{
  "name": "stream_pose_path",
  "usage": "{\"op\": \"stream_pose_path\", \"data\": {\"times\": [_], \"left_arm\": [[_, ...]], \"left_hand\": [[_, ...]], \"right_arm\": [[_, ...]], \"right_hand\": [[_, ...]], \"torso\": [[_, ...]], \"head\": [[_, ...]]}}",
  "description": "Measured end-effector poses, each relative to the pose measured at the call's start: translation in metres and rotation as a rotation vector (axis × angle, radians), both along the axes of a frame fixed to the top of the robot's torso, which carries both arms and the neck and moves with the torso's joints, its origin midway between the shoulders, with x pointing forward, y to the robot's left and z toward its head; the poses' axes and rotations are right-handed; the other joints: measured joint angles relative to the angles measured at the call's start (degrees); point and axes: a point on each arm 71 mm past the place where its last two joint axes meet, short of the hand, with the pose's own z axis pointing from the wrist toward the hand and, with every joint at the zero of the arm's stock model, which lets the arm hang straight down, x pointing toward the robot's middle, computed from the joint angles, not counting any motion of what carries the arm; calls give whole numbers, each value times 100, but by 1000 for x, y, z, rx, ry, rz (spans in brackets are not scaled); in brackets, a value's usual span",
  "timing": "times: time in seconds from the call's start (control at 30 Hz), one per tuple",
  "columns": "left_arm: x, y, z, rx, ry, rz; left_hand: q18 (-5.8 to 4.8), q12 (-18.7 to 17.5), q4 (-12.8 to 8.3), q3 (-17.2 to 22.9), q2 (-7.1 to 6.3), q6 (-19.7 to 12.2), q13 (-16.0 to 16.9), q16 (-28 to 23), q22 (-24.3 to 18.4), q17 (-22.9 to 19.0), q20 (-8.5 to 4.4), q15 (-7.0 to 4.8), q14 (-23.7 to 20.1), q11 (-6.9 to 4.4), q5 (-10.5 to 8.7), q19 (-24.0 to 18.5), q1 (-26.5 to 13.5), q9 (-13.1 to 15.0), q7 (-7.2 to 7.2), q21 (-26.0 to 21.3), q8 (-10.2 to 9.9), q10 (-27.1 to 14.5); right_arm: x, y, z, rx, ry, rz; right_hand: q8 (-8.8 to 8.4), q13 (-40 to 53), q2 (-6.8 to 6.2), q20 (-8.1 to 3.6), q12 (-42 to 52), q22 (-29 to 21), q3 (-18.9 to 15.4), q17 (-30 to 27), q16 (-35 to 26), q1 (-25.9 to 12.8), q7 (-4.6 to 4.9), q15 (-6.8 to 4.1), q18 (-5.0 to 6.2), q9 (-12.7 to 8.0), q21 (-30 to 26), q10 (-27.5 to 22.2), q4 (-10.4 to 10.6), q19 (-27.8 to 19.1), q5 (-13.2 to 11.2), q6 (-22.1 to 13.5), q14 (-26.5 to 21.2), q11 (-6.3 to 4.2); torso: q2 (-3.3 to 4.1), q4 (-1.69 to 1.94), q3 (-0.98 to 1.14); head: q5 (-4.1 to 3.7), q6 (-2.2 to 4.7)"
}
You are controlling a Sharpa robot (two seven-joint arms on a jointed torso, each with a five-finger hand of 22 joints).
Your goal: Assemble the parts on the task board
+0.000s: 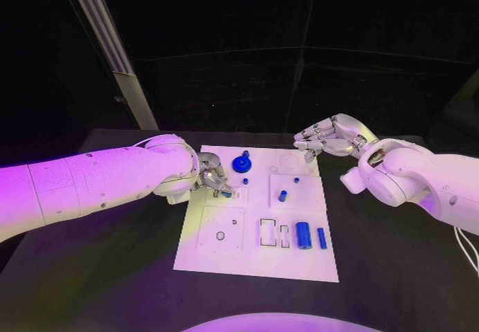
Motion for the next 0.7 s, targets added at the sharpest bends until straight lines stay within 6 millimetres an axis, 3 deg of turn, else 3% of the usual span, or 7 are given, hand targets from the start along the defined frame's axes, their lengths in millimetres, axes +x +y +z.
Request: {"op": "stream_pose_path", "data": {"times": [0.67,0.7], "left_arm": [[2,-2,0,15,10,-12],[2,-2,0,16,10,-12]], "left_hand": [[0,13,-58,-41,-4,43,74,0,32,0,0,0,0,-11,28,0,-4,8,-20,0,-2,53],[-47,31,-73,-56,-24,54,78,0,39,0,0,0,0,-14,28,0,-25,6,-31,20,-2,56]], "right_arm": [[0,1,0,2,-3,5],[0,2,0,2,-3,6]], "right_hand": [[0,1,0,0,0,-5,0,0,0,0,0,0,0,0,0,0,0,0,31,0,0,0],[0,1,0,2,0,-5,-1,0,0,0,0,2,0,0,-14,0,1,-2,31,0,-2,0]], "torso": [[-3,-4,3],[-3,-5,3]], "head": [[-15,20],[-13,20]]}}
